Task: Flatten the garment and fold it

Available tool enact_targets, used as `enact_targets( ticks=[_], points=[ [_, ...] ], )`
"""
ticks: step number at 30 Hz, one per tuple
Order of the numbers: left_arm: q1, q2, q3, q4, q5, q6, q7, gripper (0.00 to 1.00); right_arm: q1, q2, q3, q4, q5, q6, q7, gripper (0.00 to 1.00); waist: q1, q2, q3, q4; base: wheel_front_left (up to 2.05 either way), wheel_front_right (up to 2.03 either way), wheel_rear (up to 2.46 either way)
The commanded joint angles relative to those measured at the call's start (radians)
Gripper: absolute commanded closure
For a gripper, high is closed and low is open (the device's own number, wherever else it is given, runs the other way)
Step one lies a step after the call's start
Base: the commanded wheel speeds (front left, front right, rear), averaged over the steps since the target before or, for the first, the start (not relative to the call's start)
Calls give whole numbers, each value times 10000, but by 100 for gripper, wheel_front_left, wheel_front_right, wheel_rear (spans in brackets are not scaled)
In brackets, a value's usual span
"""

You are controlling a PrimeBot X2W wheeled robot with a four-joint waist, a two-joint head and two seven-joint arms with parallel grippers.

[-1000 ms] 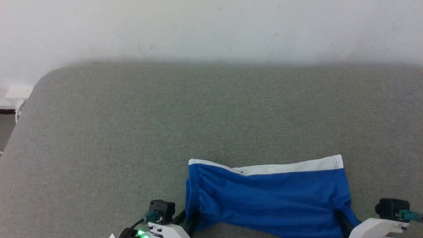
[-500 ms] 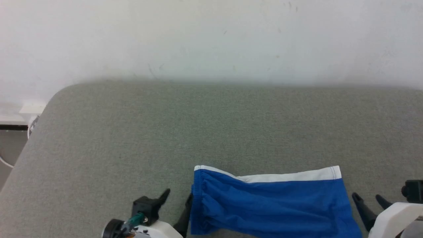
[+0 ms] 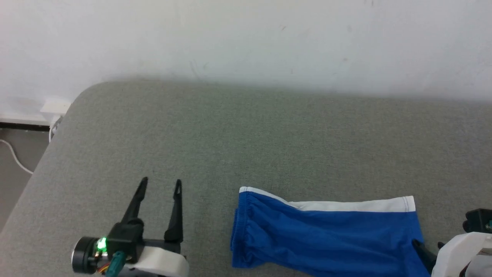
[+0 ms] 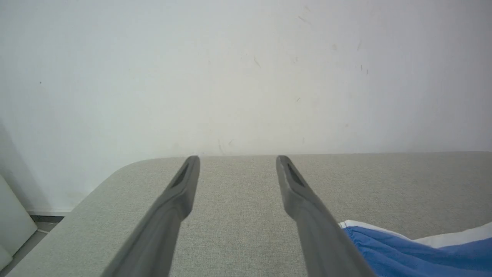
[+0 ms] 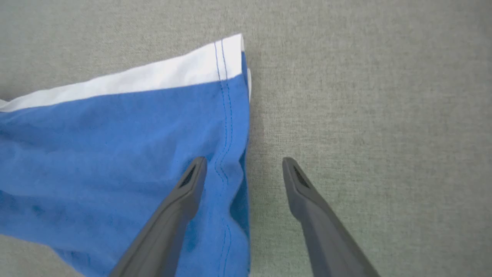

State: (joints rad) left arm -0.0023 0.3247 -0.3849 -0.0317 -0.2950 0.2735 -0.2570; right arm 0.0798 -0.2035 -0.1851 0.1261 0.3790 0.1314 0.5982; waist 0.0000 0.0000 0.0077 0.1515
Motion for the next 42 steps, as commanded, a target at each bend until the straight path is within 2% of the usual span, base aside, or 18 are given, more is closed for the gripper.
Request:
enact_targets(
  ticks=[1,6,9,14,15,17,22,28,35,38,42],
  points=[
    [302,-171,259,-73,95,-62,-44,0,-221,23,1,220,142,-7,32,0,0,0,119,131,0,0,0],
    [730,-659,1212,-188,924,-553,-45,0,-532,59,217,1268,477,-7,39,0,0,0,250,384,0,0,0],
    [795,-640,1141,-178,1840,-788,-46,0,-623,78,351,1752,705,-7,-127,0,0,0,318,552,0,0,0],
    [791,-917,1169,-183,2218,-1034,-46,0,-708,82,636,2504,881,-7,-354,0,0,0,437,758,0,0,0],
    [786,-962,1199,-188,2251,-1070,-46,0,-718,90,750,2628,938,-7,-369,11,0,0,452,782,0,0,0],
    [788,-1052,1249,-165,2279,-1161,-46,0,-733,68,988,2845,1008,-7,-454,100,0,0,465,822,0,0,0],
    [800,-1243,1344,63,2299,-1436,-47,0,-882,-27,1183,3108,1038,-7,-1072,100,0,0,393,796,0,0,0],
    [842,-1477,1545,300,2193,-1785,-47,0,-1152,-484,328,3259,829,-7,-2084,100,0,0,244,640,0,0,0],
    [917,-1621,1735,399,2285,-2032,-47,0,-1247,-1047,-917,3420,456,-7,-2419,100,0,0,207,466,0,0,0],
    [904,-1691,1828,423,2329,-2129,-47,0,-1181,-1118,-1308,3255,445,-7,-2386,100,0,0,204,417,0,0,0],
    [947,-1756,1931,485,2366,-2262,-47,0,-1003,-932,-1336,2439,564,-7,-2122,100,0,0,157,326,0,0,0]
  ],
)
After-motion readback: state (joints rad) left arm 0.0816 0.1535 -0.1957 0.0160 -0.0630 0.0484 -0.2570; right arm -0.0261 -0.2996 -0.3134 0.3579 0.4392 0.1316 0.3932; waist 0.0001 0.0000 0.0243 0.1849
